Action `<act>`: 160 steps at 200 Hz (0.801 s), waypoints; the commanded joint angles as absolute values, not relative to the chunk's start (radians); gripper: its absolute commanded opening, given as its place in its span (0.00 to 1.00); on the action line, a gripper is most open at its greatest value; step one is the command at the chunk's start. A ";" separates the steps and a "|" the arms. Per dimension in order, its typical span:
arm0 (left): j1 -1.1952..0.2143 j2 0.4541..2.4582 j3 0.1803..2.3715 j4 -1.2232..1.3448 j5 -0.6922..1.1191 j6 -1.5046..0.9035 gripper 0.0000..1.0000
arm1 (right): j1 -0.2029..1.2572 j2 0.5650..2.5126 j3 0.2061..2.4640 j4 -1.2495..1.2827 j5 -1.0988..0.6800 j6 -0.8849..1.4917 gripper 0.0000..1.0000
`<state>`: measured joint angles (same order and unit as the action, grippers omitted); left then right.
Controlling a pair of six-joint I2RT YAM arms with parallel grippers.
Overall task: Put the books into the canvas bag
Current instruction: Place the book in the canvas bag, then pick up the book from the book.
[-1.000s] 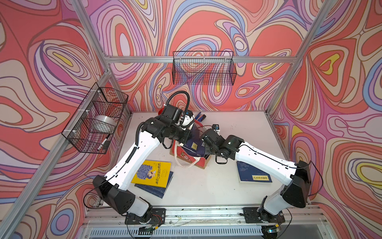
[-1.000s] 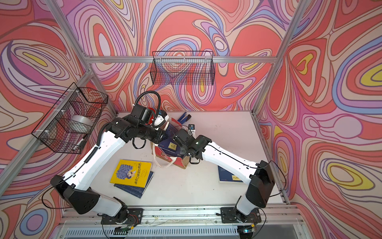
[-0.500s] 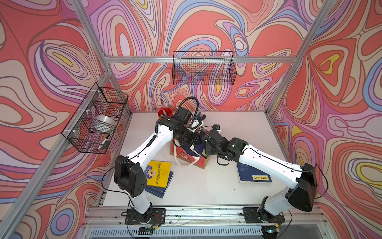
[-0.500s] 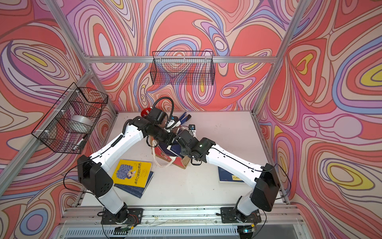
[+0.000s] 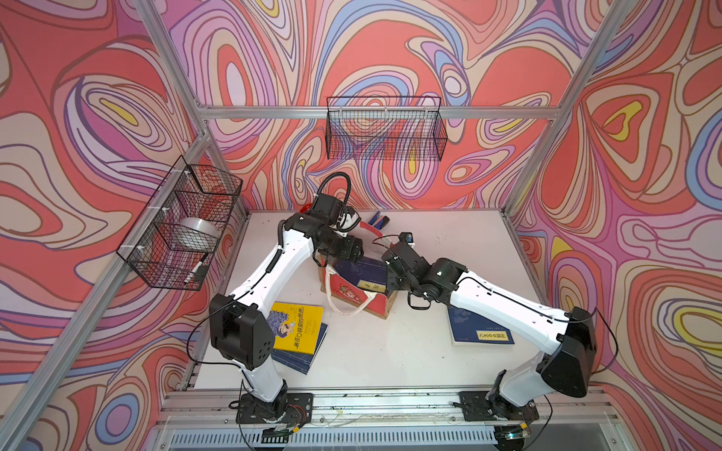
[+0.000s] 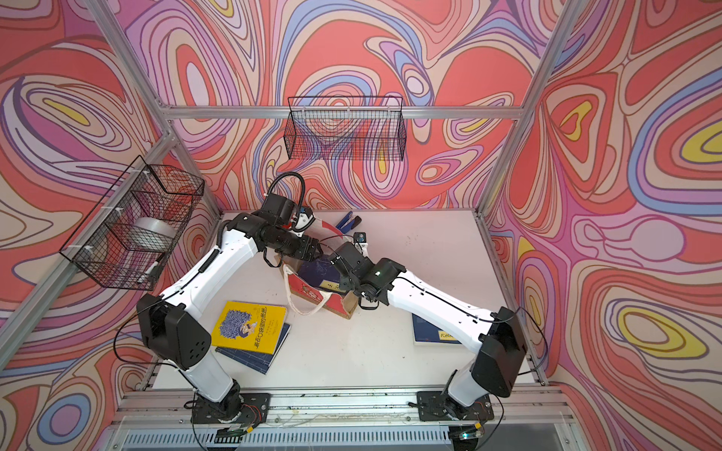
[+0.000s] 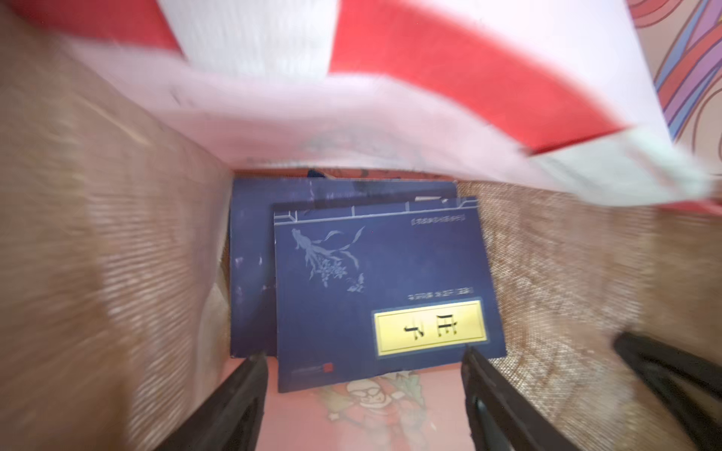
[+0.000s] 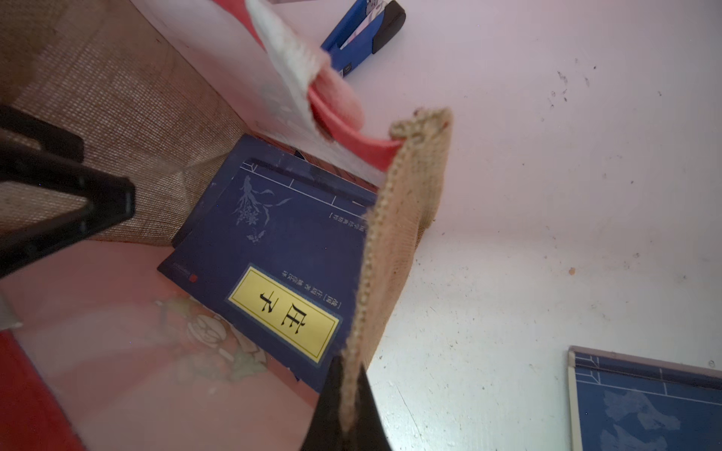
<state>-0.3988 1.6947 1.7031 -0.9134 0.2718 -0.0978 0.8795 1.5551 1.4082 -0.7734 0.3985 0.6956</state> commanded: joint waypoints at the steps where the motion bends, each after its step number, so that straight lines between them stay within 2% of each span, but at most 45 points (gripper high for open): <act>1: -0.393 1.641 1.734 -0.892 0.254 -0.069 0.80 | 0.882 1.559 1.445 -0.705 0.411 0.675 0.00; 19: -0.392 1.594 1.744 -0.877 0.307 -0.074 0.81 | 0.880 1.549 1.453 -0.704 0.412 0.671 0.00; 25: -0.393 1.579 1.755 -0.884 0.335 -0.070 0.82 | 0.879 1.540 1.453 -0.700 0.409 0.667 0.13; 31: -0.392 1.563 1.769 -0.896 0.369 -0.066 0.83 | 0.877 1.528 1.451 -0.699 0.407 0.668 0.37; 37: -0.392 1.551 1.781 -0.909 0.401 -0.062 0.88 | 0.872 1.512 1.446 -0.699 0.404 0.670 0.57; 40: -0.392 1.543 1.786 -0.917 0.419 -0.060 0.91 | 0.869 1.503 1.443 -0.698 0.403 0.670 0.64; 43: -0.392 1.536 1.790 -0.925 0.436 -0.059 0.99 | 0.864 1.492 1.440 -0.699 0.400 0.670 0.71; 49: -0.393 1.530 1.803 -0.945 0.478 -0.056 1.00 | 0.851 1.471 1.428 -0.698 0.386 0.667 0.79; 70: -0.414 1.500 1.818 -0.991 0.602 -0.065 1.00 | 0.726 1.369 1.366 -0.720 0.275 0.673 0.88; 80: -0.455 1.480 1.796 -0.976 0.602 -0.080 1.00 | 0.634 1.310 1.315 -0.737 0.209 0.672 0.90; 94: -0.536 1.460 1.752 -0.939 0.569 -0.097 1.00 | 0.472 1.218 1.246 -0.782 0.133 0.650 0.98; 131: -0.728 1.475 1.603 -0.702 0.599 -0.248 1.00 | 0.018 1.132 1.106 -0.971 -0.055 0.593 0.98; 160: -0.883 1.564 1.570 -0.537 0.611 -0.336 1.00 | -0.332 1.103 0.932 -0.974 -0.234 0.531 0.99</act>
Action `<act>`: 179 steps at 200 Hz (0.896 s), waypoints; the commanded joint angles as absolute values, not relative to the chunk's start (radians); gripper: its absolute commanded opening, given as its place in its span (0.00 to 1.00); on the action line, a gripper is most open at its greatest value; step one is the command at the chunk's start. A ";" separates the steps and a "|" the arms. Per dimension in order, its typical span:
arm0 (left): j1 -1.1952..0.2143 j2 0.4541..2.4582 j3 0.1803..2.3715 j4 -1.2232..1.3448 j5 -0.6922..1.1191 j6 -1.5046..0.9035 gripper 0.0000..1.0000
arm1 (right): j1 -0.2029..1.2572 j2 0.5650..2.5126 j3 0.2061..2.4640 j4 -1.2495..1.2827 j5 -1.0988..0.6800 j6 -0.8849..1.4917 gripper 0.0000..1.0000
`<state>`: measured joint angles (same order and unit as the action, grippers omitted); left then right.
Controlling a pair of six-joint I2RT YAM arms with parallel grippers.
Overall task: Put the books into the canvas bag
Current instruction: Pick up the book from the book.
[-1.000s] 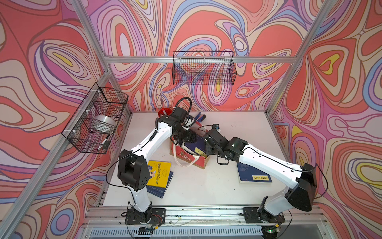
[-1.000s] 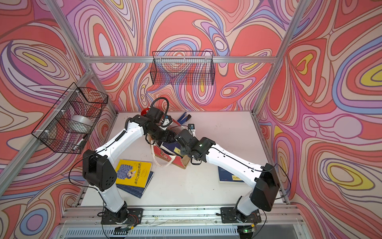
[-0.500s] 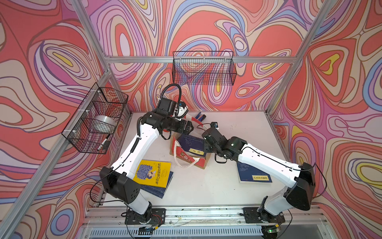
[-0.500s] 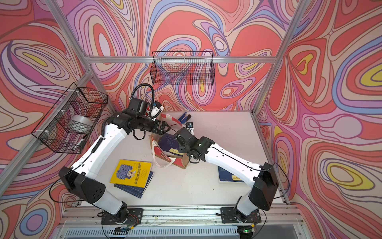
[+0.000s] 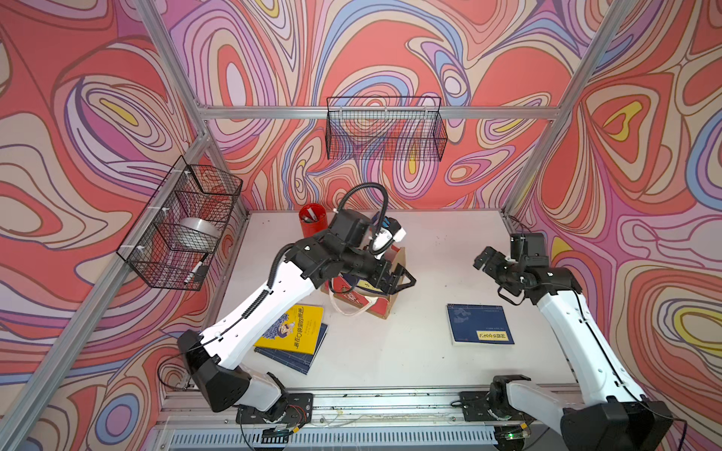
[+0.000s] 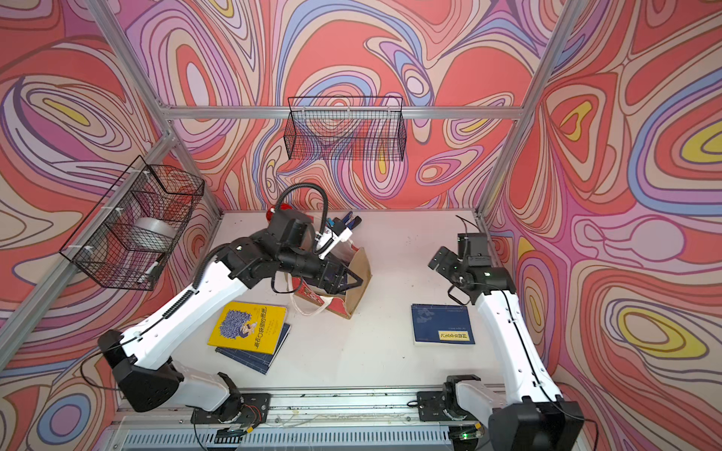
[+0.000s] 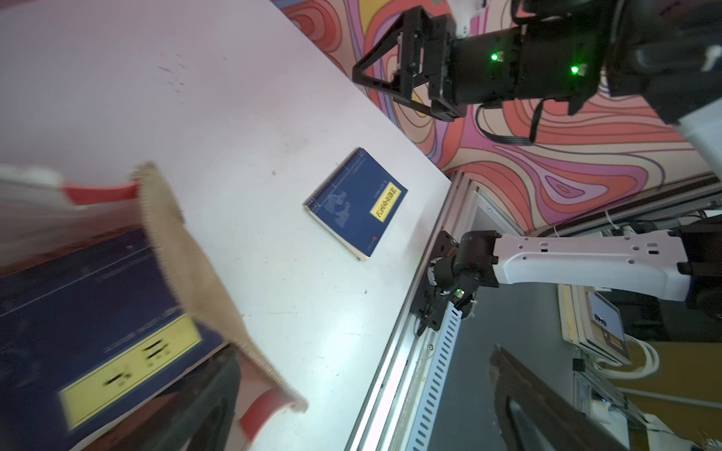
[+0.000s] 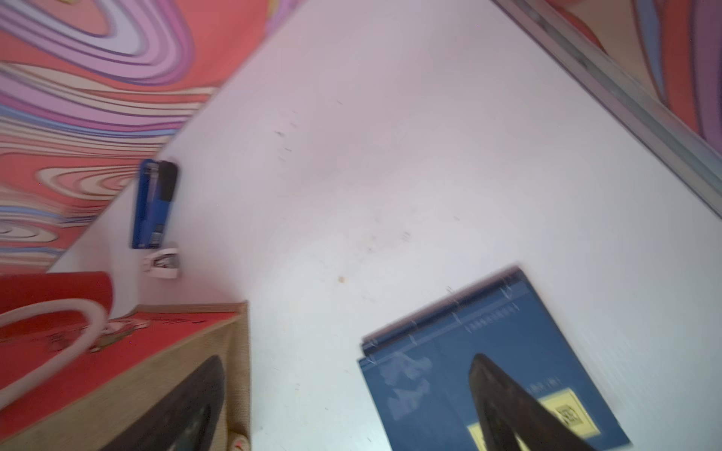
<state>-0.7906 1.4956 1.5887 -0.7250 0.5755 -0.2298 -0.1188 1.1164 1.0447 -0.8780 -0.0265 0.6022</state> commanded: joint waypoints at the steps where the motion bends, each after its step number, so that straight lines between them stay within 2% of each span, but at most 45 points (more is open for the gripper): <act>1: -0.888 1.568 1.569 -0.531 0.612 -0.338 1.00 | -0.332 1.103 0.932 -0.974 -0.234 0.531 0.99; 25: -0.971 1.690 1.585 -0.428 0.620 -0.379 1.00 | -0.558 1.143 0.858 -0.921 -0.373 0.471 0.98; 64: -1.015 1.913 1.639 -0.377 0.607 -0.468 1.00 | -0.593 1.216 0.840 -0.823 -0.364 0.524 0.98; 101: -1.017 2.021 1.637 -0.339 0.518 -0.529 1.00 | -0.695 1.250 0.701 -0.643 -0.510 0.597 0.98; 136: -1.017 2.104 1.687 -0.351 0.513 -0.551 1.00 | -0.696 1.194 0.695 -0.680 -0.282 0.587 0.98; 179: -1.017 2.167 1.733 -0.358 0.538 -0.568 1.00 | -0.695 1.249 0.677 -0.662 -0.190 0.581 0.99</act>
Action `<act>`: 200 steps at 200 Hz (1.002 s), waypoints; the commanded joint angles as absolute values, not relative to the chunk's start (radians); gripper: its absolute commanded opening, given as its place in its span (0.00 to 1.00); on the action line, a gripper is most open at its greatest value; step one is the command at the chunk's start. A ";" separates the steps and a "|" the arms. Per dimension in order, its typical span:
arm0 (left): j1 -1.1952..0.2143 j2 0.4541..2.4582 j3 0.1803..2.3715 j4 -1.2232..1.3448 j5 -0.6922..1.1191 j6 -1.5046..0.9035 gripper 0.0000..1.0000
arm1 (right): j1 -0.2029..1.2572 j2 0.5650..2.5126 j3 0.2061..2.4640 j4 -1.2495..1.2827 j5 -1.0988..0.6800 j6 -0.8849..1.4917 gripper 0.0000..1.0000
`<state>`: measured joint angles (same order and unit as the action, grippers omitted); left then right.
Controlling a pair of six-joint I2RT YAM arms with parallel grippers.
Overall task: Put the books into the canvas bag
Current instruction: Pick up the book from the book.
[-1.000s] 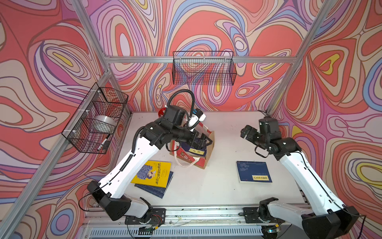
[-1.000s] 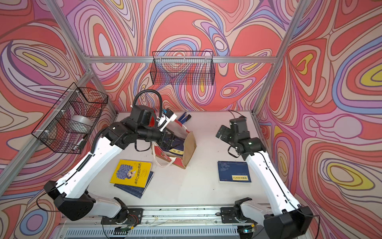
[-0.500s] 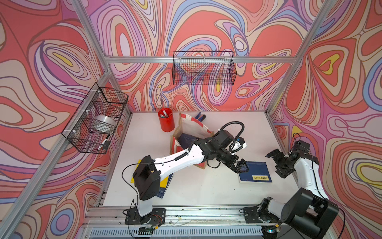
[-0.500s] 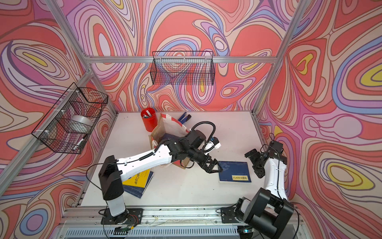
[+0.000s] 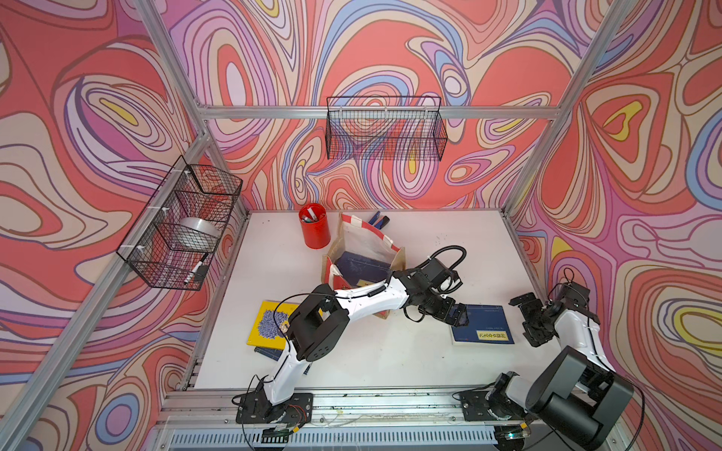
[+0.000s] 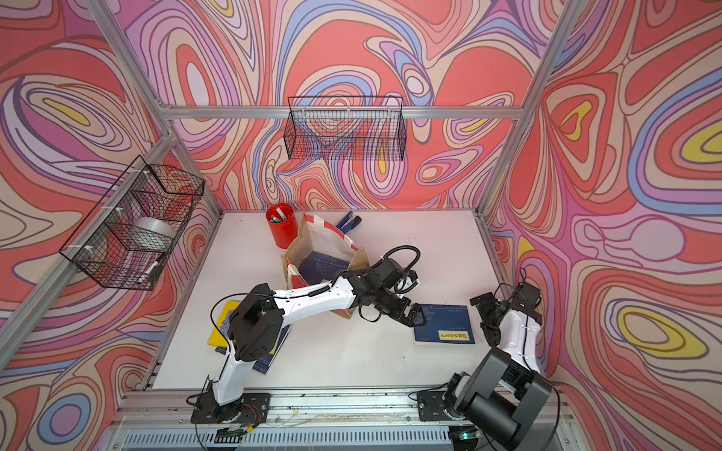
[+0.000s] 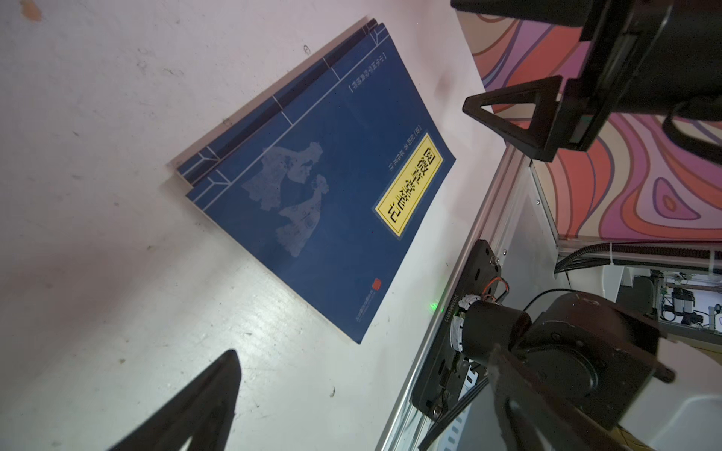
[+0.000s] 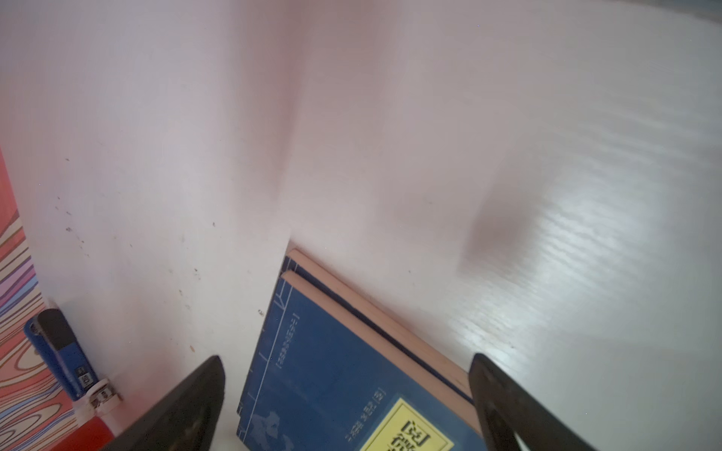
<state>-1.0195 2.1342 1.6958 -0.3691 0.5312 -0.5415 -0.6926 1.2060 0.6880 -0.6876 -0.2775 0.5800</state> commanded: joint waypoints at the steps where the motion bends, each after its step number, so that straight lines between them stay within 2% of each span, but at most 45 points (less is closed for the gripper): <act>1: -1.017 2.166 1.733 -0.358 0.538 -0.568 1.00 | -0.695 1.255 0.676 -0.658 -0.188 0.581 0.98; 44: -1.017 2.167 1.731 -0.372 0.543 -0.561 1.00 | -0.695 1.343 0.656 -0.588 -0.170 0.614 0.98; 76: -1.016 2.168 1.731 -0.393 0.531 -0.556 1.00 | -0.690 1.367 0.586 -0.484 -0.296 0.658 0.98; 90: -1.016 2.172 1.727 -0.394 0.529 -0.559 1.00 | -0.648 1.349 0.552 -0.444 -0.332 0.687 0.98; 113: -1.007 2.194 1.705 -0.400 0.530 -0.586 1.00 | -0.539 1.310 0.554 -0.465 -0.292 0.714 0.98; 149: -0.957 2.206 1.585 -0.231 0.582 -0.710 1.00 | -0.500 1.250 0.524 -0.477 -0.288 0.723 0.98; 200: -0.942 2.245 1.555 -0.127 0.643 -0.761 1.00 | -0.424 1.223 0.474 -0.439 -0.314 0.773 0.98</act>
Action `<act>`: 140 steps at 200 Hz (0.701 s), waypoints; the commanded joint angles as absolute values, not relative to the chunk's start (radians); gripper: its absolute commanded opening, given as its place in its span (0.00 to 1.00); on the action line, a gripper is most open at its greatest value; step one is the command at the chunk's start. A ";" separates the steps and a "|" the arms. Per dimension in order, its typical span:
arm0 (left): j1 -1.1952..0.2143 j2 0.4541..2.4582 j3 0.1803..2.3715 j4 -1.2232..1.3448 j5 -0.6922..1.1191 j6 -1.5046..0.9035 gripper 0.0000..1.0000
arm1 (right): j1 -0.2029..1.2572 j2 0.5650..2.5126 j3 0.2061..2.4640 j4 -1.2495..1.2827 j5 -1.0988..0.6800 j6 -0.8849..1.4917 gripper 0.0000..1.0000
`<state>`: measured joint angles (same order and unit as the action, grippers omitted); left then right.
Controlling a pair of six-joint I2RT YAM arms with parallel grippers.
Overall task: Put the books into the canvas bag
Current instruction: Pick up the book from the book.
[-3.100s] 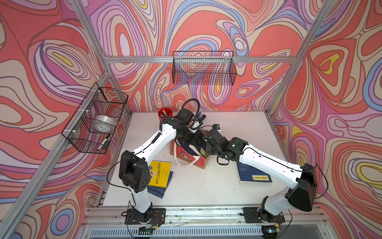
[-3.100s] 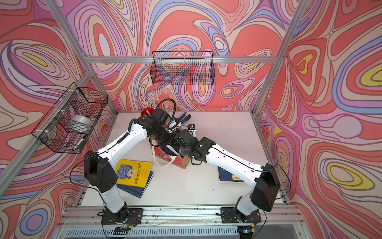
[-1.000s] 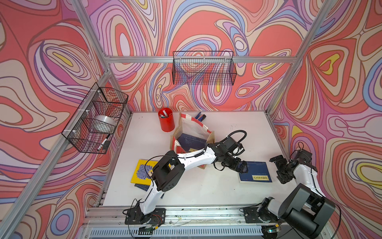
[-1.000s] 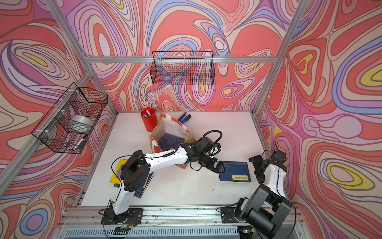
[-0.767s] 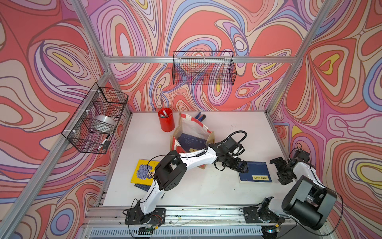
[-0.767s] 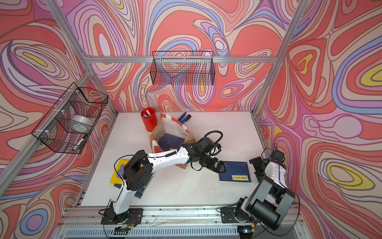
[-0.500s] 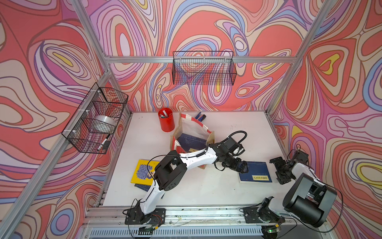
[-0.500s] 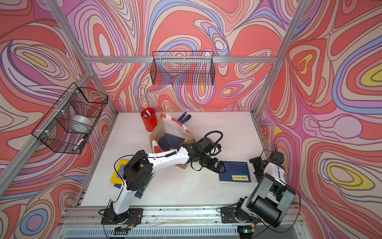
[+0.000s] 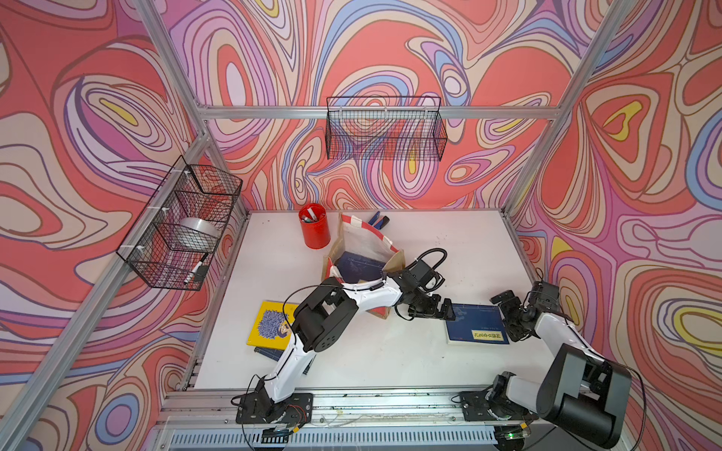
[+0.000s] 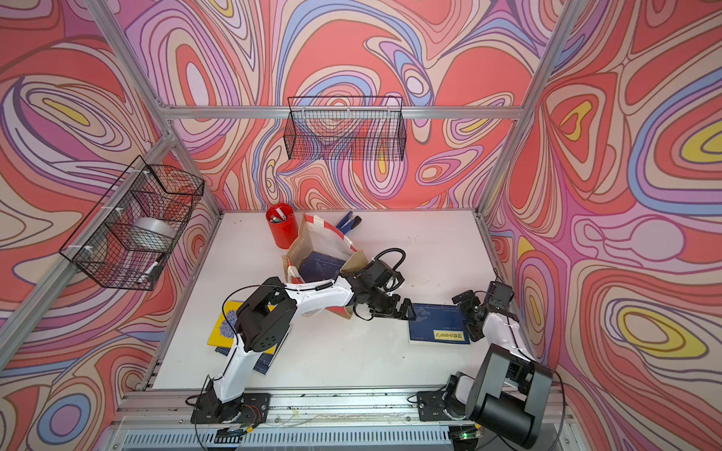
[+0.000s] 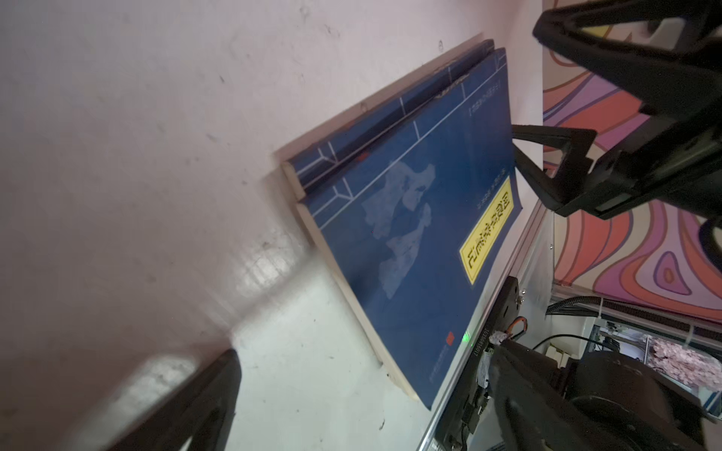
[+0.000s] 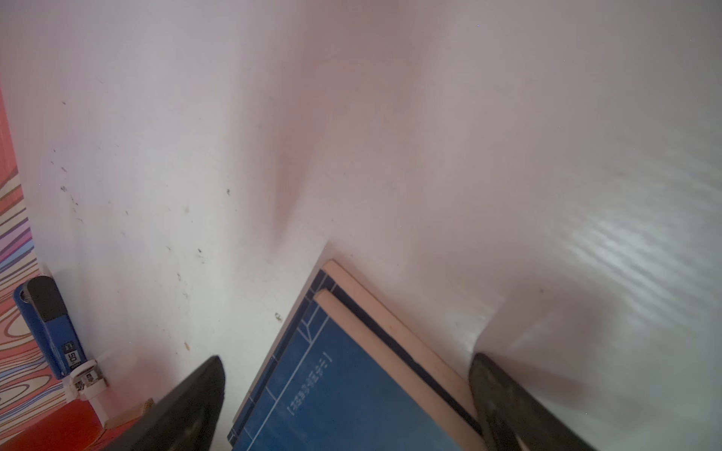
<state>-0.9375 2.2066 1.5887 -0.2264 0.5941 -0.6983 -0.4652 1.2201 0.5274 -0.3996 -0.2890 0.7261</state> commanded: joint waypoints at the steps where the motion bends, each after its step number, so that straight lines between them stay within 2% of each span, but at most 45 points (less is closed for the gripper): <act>1: -0.942 2.246 1.554 -0.124 0.645 -0.763 1.00 | -0.425 1.223 0.473 -0.438 -0.315 0.773 0.98; 49: -0.939 2.241 1.527 -0.077 0.680 -0.790 1.00 | -0.364 1.215 0.461 -0.415 -0.323 0.809 0.98; 94: -0.929 2.162 1.477 -0.021 0.691 -0.819 0.83 | -0.335 1.225 0.441 -0.393 -0.313 0.823 0.98; 140: -0.930 2.115 1.480 0.031 0.724 -0.852 0.79 | -0.336 1.225 0.448 -0.392 -0.311 0.814 0.98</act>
